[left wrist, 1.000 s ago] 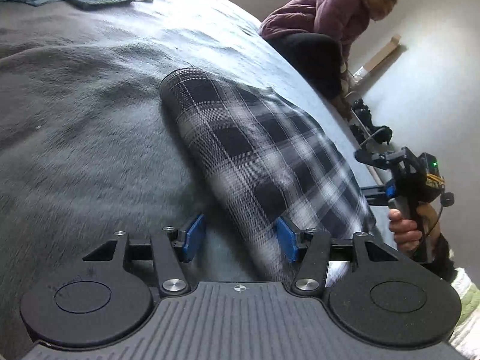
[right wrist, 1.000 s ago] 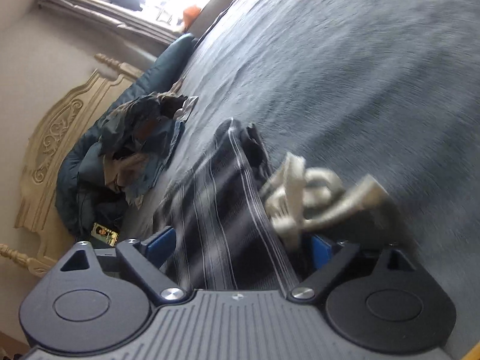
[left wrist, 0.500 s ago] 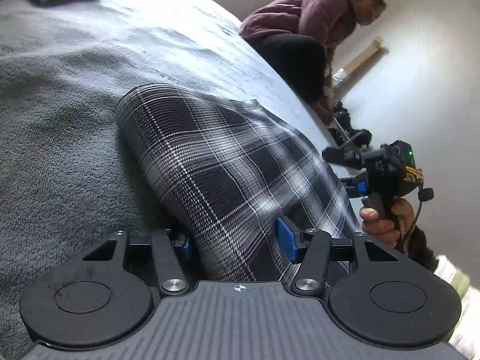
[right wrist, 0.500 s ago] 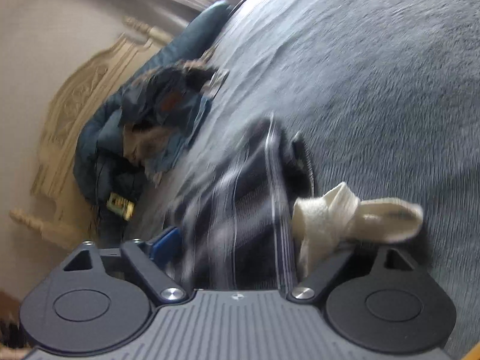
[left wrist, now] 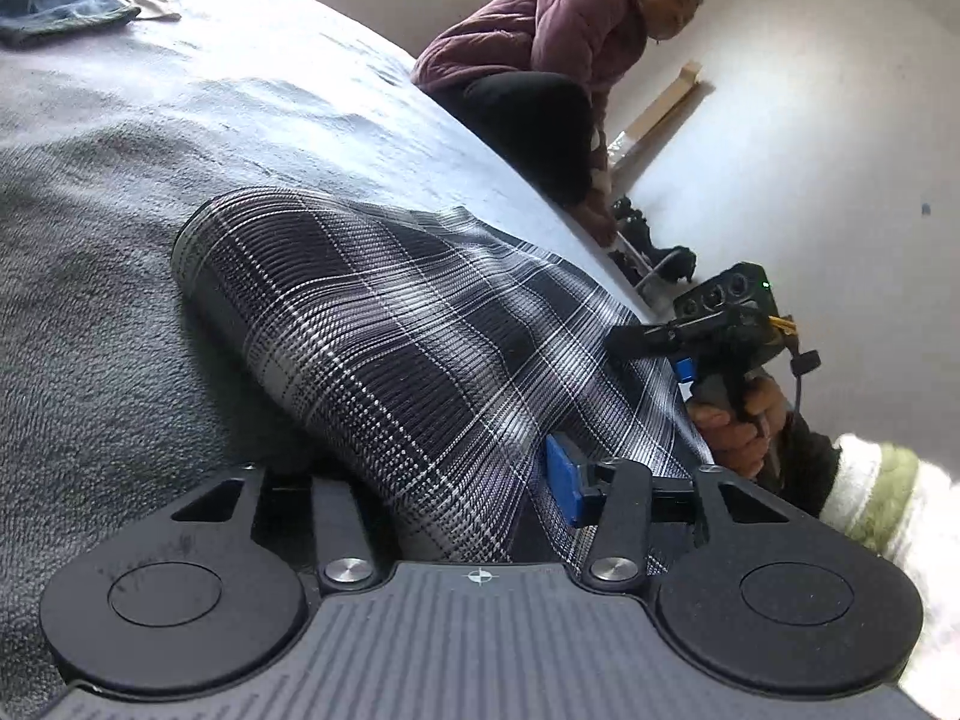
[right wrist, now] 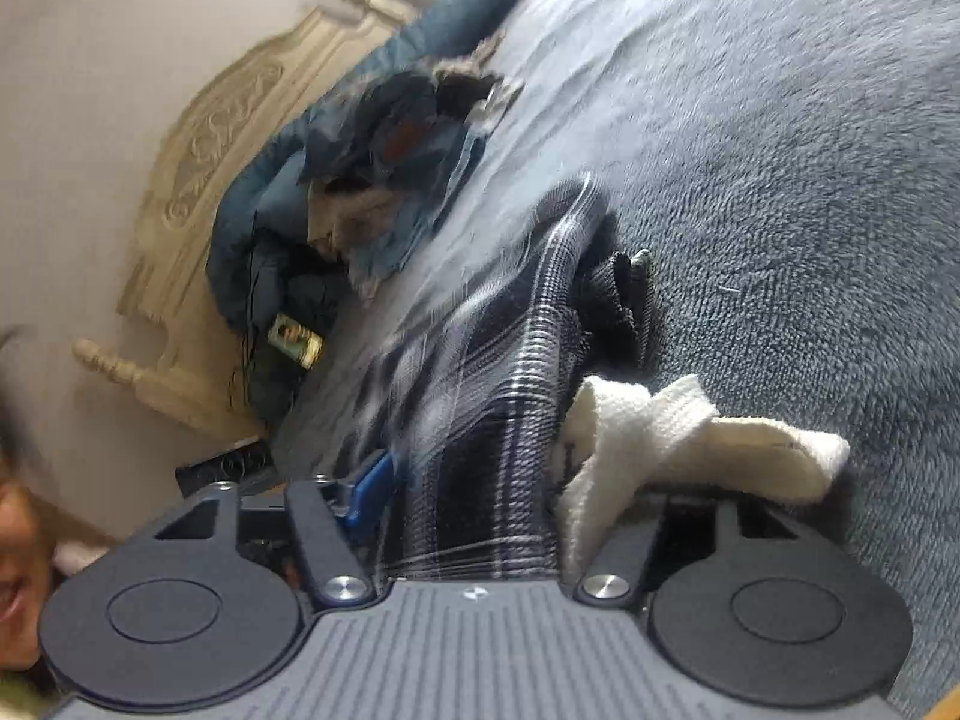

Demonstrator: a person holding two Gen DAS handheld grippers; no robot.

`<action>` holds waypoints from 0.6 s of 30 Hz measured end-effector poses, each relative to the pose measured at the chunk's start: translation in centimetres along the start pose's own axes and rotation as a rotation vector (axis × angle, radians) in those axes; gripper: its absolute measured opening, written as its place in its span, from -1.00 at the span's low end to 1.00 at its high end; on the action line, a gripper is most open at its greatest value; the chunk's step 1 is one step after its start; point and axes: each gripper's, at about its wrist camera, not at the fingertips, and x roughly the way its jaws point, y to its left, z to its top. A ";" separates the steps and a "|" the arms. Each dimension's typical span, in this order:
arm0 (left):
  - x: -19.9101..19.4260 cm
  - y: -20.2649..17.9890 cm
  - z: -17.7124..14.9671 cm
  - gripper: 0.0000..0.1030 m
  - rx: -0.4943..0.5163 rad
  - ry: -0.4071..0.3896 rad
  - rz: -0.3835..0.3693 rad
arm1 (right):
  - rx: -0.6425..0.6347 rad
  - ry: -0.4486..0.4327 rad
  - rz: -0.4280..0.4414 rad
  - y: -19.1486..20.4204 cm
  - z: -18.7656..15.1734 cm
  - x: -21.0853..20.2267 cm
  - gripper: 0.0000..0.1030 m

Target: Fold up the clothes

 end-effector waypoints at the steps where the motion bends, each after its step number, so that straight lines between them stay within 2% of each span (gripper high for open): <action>1: 0.0 0.0 -0.1 -0.15 -0.001 -0.002 0.004 | 0.008 0.020 -0.014 0.0 0.3 0.1 -0.03; 4: -0.1 -0.6 -0.2 -0.24 0.007 -0.005 0.045 | 0.016 0.066 -0.065 0.4 1.0 0.5 -0.17; 7: 0.1 -1.4 0.2 -0.34 -0.009 0.022 0.109 | -0.023 0.055 -0.167 2.3 0.8 1.2 -0.27; 11: 0.5 -3.1 1.5 -0.50 -0.054 0.095 0.219 | -0.142 0.028 -0.382 6.7 -0.5 1.7 -0.35; 13: 0.8 -4.7 2.3 -0.60 -0.028 0.132 0.288 | -0.233 0.027 -0.510 9.5 -1.2 2.6 -0.38; 15: 1.1 -6.0 3.0 -0.68 -0.019 0.171 0.345 | -0.244 0.016 -0.593 11.3 -1.7 3.1 -0.39; 18: 1.6 -7.8 4.3 -0.72 -0.016 0.227 0.416 | -0.223 -0.016 -0.672 13.1 -2.5 3.6 -0.42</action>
